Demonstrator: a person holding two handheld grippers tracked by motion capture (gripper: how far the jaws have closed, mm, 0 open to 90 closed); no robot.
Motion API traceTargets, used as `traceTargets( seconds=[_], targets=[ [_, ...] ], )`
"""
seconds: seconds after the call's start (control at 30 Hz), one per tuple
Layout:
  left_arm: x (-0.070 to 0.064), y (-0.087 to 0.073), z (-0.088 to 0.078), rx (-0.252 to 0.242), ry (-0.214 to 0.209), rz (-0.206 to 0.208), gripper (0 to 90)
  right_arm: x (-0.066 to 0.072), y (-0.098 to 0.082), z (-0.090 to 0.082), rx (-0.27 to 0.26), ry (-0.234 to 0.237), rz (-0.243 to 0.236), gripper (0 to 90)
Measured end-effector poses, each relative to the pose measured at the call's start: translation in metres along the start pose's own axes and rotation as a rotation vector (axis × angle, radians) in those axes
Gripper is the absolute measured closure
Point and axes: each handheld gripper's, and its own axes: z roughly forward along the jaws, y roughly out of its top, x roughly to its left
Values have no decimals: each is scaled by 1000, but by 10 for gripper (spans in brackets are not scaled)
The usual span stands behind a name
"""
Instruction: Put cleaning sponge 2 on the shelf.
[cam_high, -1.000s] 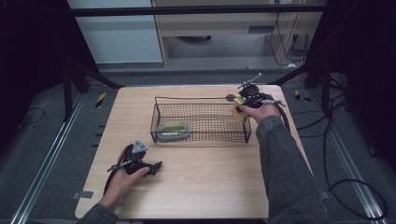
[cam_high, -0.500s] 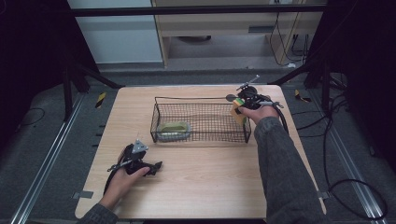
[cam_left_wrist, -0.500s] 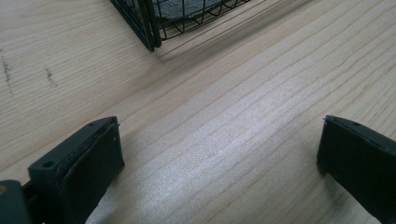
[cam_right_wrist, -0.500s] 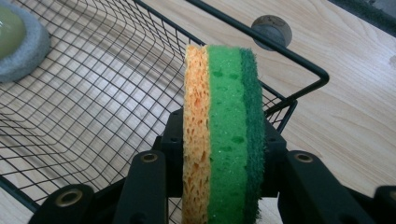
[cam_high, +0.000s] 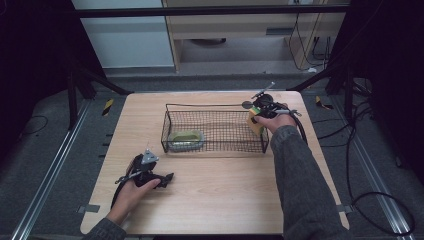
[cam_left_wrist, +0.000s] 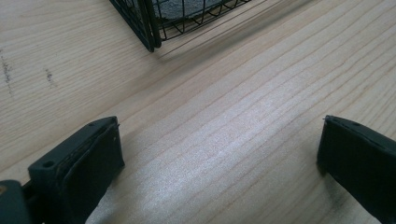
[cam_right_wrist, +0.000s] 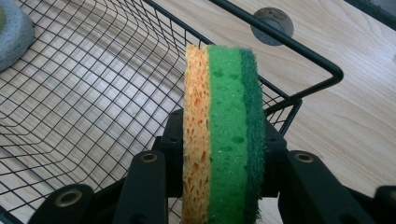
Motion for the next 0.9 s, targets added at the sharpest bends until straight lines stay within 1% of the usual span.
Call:
traceTargets(
  seconds=[0.23, 0.3, 0.53, 0.63, 0.7, 0.8, 0.9],
  targets=[
    [0, 0, 0, 0, 0, 0, 0, 2, 1, 5, 8, -7, 1, 642],
    [0, 0, 0, 0, 0, 0, 0, 2, 1, 8, 15, -11, -9, 641],
    [0, 0, 0, 0, 0, 0, 0, 5, 4, 15, 28, -17, -13, 640],
    [0, 0, 0, 0, 0, 0, 0, 5, 4, 16, 33, -17, -10, 640],
    [0, 0, 0, 0, 0, 0, 0, 5, 4, 16, 34, -20, -18, 640],
    [0, 0, 0, 0, 0, 0, 0, 4, 3, 16, 37, -19, -7, 638],
    [0, 0, 0, -1, 0, 0, 0, 4, 3, 16, 34, -21, -8, 636]
  ],
)
